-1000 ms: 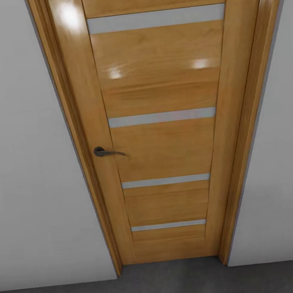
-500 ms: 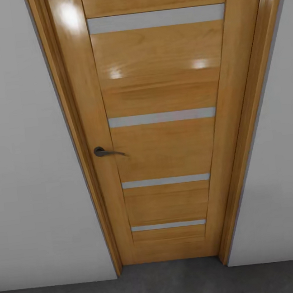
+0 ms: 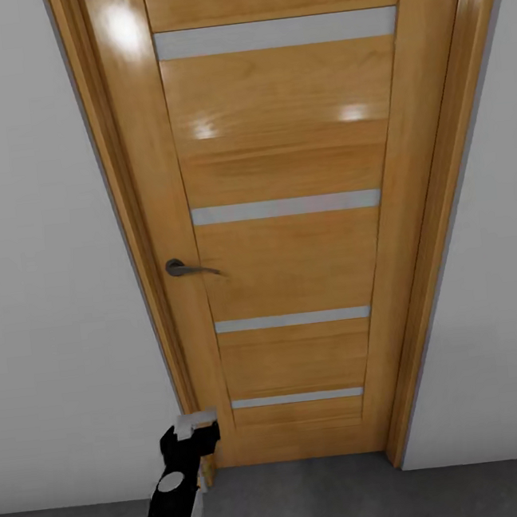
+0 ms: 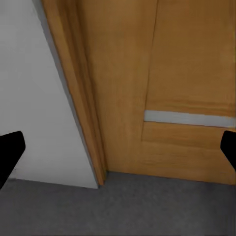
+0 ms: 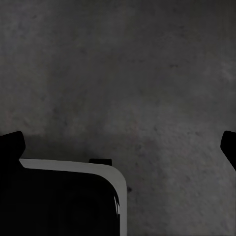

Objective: Move the two storage containers from the living room to the garage. In the garage, place one container on the floor and stack the other container on top of it (either order is fine).

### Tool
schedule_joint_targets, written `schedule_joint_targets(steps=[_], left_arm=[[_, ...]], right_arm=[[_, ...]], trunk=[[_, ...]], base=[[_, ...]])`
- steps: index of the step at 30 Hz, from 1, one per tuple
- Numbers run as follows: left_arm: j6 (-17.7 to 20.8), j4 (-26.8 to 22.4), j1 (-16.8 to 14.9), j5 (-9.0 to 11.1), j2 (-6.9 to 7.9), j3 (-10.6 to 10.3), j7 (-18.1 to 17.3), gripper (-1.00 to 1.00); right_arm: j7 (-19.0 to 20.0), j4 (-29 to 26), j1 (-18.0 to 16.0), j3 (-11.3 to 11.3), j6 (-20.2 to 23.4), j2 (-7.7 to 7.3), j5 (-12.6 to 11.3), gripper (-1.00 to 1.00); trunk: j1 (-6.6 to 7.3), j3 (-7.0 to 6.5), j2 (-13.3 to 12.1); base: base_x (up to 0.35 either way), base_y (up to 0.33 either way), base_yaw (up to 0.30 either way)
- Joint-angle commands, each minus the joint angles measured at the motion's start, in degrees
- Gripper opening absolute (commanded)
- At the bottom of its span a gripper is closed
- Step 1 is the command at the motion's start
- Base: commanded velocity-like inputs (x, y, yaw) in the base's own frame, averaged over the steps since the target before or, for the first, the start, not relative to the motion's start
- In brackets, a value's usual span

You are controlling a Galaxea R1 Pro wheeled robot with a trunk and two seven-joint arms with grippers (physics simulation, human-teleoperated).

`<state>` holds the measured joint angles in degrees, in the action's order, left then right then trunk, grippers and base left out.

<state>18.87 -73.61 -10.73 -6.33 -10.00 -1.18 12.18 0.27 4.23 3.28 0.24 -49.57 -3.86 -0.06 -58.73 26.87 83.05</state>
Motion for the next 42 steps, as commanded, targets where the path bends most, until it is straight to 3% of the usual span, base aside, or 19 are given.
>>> schedule_joint_targets(steps=[1,3,4,5,8,9,10,12,13,16,19,23,29,39,42], left_arm=[[0.6,0.5,-2.8,-0.5,0.00,-0.1,0.1,1.00],[0.8,2.0,-5.7,-0.5,0.00,-0.2,-0.1,1.00],[1.1,4.9,-9.3,-0.5,0.00,-0.2,-0.3,1.00],[1.4,6.5,-10.6,-0.5,0.00,-0.2,-0.3,1.00],[3.1,20.6,-20.8,-0.2,0.00,-0.1,-0.5,1.00],[3.3,29.1,-25.8,0.6,0.00,0.0,-0.6,1.00],[3.4,31.7,-27.4,1.1,0.00,0.0,-0.6,1.00],[3.3,41.3,-33.4,4.6,0.00,0.6,-0.7,1.00],[3.3,42.3,-34.3,5.5,0.00,0.6,-0.7,1.00],[3.8,46.4,-38.8,11.0,0.00,0.9,-0.7,1.00],[5.4,50.2,-41.4,12.5,0.04,0.9,-1.0,1.00],[6.2,55.5,-43.0,12.9,0.32,0.9,-2.3,1.00],[6.1,55.7,-43.2,13.4,2.45,0.9,-2.6,1.00],[5.7,56.1,-43.2,13.1,2.03,1.0,-2.6,1.00],[3.4,56.5,-43.2,13.1,1.86,1.1,-2.6,1.00]], right_arm=[[0.0,0.1,0.0,0.0,-0.2,-0.02,0.0,1.00],[0.0,0.1,0.0,0.0,-0.2,-0.03,0.0,1.00],[0.0,0.1,0.0,0.0,-0.1,-0.03,0.0,1.00],[0.0,0.1,0.0,0.0,-0.1,-0.03,0.0,1.00],[0.0,0.1,0.0,-0.1,-0.1,-0.02,0.0,1.00],[0.0,0.1,0.0,-0.1,-0.1,-0.02,0.0,1.00],[0.0,0.1,0.0,-0.1,-0.1,-0.01,0.0,1.00],[0.0,0.1,0.0,-0.1,-0.1,-0.04,0.0,1.00],[0.0,0.1,0.0,-0.1,-0.1,-0.03,-0.1,1.00],[0.0,0.1,0.0,-0.1,-0.1,-0.02,-0.1,1.00],[0.0,0.1,0.0,-0.1,0.0,-0.06,-0.1,1.00],[0.0,0.1,0.0,-0.1,0.0,-0.06,-0.1,1.00],[0.0,0.1,0.0,-0.1,0.0,-0.03,-0.1,1.00],[-0.5,0.1,0.0,0.0,0.0,-0.01,0.0,1.00],[-0.3,0.1,0.0,0.1,0.0,-0.01,0.1,1.00]], trunk=[[0.00,0.06,0.0],[0.00,0.06,0.0],[0.00,0.06,0.0],[0.00,0.06,0.0],[0.00,0.06,0.0],[0.00,0.06,0.0],[0.00,0.06,0.0],[0.00,0.06,0.0],[0.00,0.06,0.0],[0.00,0.06,0.0],[0.00,0.06,0.0],[0.00,0.06,0.0],[0.00,0.06,0.0],[0.00,0.06,0.0],[0.00,0.06,0.0]], base=[[0.000,0.000,0.000],[0.000,0.000,0.000],[0.000,0.000,0.000],[0.000,0.000,0.000],[0.000,0.000,0.000],[0.000,0.000,0.000],[0.000,0.000,0.000],[0.000,0.000,0.000],[0.000,0.000,0.000],[0.000,0.000,0.000],[0.000,0.000,0.000],[0.000,0.000,0.000],[0.000,0.000,0.000],[0.000,0.000,0.000],[0.000,0.000,0.000]])
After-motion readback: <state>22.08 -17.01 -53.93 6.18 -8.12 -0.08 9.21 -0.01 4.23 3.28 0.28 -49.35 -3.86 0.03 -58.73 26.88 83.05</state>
